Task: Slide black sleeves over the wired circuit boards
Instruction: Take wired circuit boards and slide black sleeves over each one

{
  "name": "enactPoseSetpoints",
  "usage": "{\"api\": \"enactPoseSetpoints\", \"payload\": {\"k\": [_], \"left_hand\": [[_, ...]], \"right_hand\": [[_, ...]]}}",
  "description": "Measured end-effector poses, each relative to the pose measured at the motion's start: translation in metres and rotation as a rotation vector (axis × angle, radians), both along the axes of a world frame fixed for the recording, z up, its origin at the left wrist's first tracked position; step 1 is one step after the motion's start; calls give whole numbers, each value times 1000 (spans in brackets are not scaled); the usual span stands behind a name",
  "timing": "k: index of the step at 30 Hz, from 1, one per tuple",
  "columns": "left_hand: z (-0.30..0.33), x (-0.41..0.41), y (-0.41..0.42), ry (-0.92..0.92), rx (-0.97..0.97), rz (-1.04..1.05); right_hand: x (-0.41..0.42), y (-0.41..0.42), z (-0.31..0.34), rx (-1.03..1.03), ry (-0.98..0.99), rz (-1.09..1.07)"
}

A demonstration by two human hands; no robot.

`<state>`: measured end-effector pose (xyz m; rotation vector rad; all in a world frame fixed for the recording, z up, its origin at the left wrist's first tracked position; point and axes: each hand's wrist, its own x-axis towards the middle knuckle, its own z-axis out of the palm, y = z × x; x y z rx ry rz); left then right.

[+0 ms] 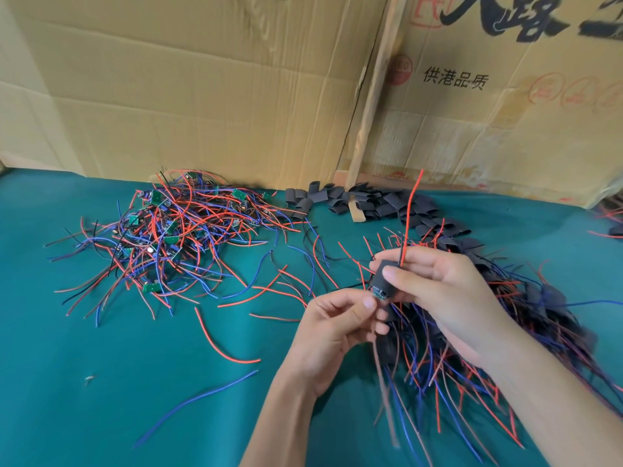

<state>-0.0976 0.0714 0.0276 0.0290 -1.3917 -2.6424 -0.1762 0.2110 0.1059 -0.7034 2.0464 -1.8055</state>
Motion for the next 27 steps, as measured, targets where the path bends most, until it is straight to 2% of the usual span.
{"api": "enactPoseSetpoints", "payload": {"k": [6,9,13,15,17,19,23,27], "left_hand": [[-3,-4,5,-46,-127,156],[-4,-5,6,-66,-204,237],[-4,-6,5,-53,-188,194],[-3,-7,4,-75,-116,213],[-3,-10,2,-99,-45,274],[-4,-11,2,-113,-27,319],[-9,-15,11,-141,-224,420],[-15,-19,20,-158,-522,447]], "right_hand": [[-1,-11,0,84,-7,28],[-2,-20,-2,158,54,52],[-22,-23,19,252,63,14],[-40,-18,36,437,149,-21],[-56,-13,50,753,339,31],[-71,-12,61,905,461,59],[-133,-19,78,877,587,-168],[-195,-26,56,1173,507,-163]]}}
